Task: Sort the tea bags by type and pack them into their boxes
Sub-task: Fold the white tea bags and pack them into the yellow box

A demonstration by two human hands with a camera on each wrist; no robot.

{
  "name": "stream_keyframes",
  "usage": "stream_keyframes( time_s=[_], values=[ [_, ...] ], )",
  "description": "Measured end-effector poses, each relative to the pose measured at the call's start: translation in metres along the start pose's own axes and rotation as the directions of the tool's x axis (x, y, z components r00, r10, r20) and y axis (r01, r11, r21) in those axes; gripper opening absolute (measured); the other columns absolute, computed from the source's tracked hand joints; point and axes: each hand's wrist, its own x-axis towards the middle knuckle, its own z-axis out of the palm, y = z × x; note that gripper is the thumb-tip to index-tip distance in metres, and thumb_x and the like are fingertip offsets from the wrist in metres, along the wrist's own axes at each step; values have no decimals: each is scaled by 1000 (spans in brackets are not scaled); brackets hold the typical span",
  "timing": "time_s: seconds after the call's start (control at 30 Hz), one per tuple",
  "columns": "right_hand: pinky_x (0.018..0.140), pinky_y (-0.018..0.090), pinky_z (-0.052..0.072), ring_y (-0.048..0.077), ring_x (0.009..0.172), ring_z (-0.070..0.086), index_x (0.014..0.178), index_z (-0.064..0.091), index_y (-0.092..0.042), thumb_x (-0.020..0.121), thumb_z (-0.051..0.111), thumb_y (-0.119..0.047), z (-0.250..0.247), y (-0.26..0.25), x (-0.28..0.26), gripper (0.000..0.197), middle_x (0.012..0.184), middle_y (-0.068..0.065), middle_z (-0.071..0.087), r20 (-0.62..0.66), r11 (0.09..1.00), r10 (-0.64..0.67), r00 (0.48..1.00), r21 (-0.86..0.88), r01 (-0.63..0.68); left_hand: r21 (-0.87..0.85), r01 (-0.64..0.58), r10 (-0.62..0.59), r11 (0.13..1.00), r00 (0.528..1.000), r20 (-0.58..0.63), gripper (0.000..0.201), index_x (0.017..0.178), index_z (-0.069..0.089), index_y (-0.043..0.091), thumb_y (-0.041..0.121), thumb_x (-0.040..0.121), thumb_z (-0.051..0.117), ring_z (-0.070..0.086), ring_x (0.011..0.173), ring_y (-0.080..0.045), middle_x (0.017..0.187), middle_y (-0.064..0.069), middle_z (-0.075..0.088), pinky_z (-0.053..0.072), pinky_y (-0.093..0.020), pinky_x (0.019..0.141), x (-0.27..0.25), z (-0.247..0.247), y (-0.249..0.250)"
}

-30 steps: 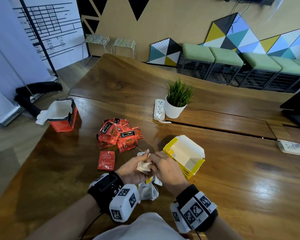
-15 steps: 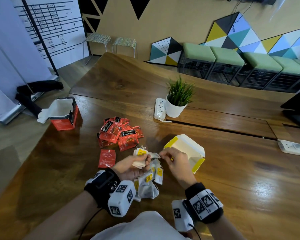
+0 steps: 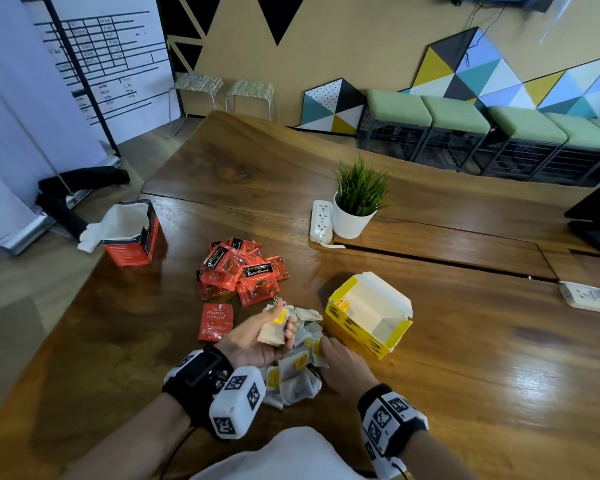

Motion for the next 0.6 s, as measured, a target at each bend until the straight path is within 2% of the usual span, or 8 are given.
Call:
stream_keyframes(
  time_s=[0.1,0.17,0.23,0.3,0.37,0.47,0.53,0.6],
  values=[
    [69,30,45,22,86,58,101,49,-13,94,42,-17,-2,10,-4,12,99,4,57,-74,997,26,997,81,-20,-43,22,-21,999,1000,10,39,82,53,3,41,80,56,58,59,-14,72,-6,54,56,-25,62,0,2,2],
    [67,29,44,21,77,56,89,52,-11,93,46,-16,-15,13,-9,8,89,5,59,-170,968,65,983,250,-21,-50,32,-31,998,999,13,41,81,53,3,44,79,55,59,59,-14,71,-6,54,57,-25,61,0,3,2],
    [67,25,43,16,75,55,85,53,-15,92,52,-17,-37,10,-16,7,83,1,60,-289,902,124,949,431,13,-22,31,-31,999,999,11,43,81,53,4,47,78,54,59,58,-13,71,-5,54,57,-25,60,0,5,0],
    [64,14,40,10,73,53,86,55,-16,90,57,-15,-60,0,-19,4,81,-4,58,-464,872,115,878,471,134,28,17,-17,999,1000,4,48,81,54,4,51,76,52,60,57,-13,70,-5,54,57,-25,60,3,7,-3],
    [64,13,40,9,73,51,90,59,-13,88,59,-13,-72,-15,-19,1,86,-5,57,-576,883,41,816,404,241,53,12,-13,999,1000,24,54,83,55,4,57,74,49,61,59,-14,71,-6,56,57,-25,60,6,13,-8],
    [65,21,41,10,79,50,93,60,-14,89,53,-20,-69,-36,-16,11,90,-1,56,-608,944,-140,781,157,291,37,-28,26,999,998,53,60,91,58,6,62,73,41,63,61,-15,73,-8,62,56,-24,58,9,26,-10],
    [59,20,42,10,80,46,90,62,-16,87,47,-27,-61,-40,-15,18,86,-2,56,-601,951,-253,758,-12,308,28,-43,41,999,997,58,58,85,58,9,62,74,38,62,58,-13,67,-6,62,52,-21,55,7,36,-9],
    [59,21,43,10,81,44,91,64,-17,88,47,-29,-58,-41,-15,21,85,-4,57,-593,946,-294,749,-69,317,49,-60,56,997,995,77,52,79,56,9,58,78,38,61,56,-12,63,-5,60,51,-21,53,4,40,-6]
  ],
)
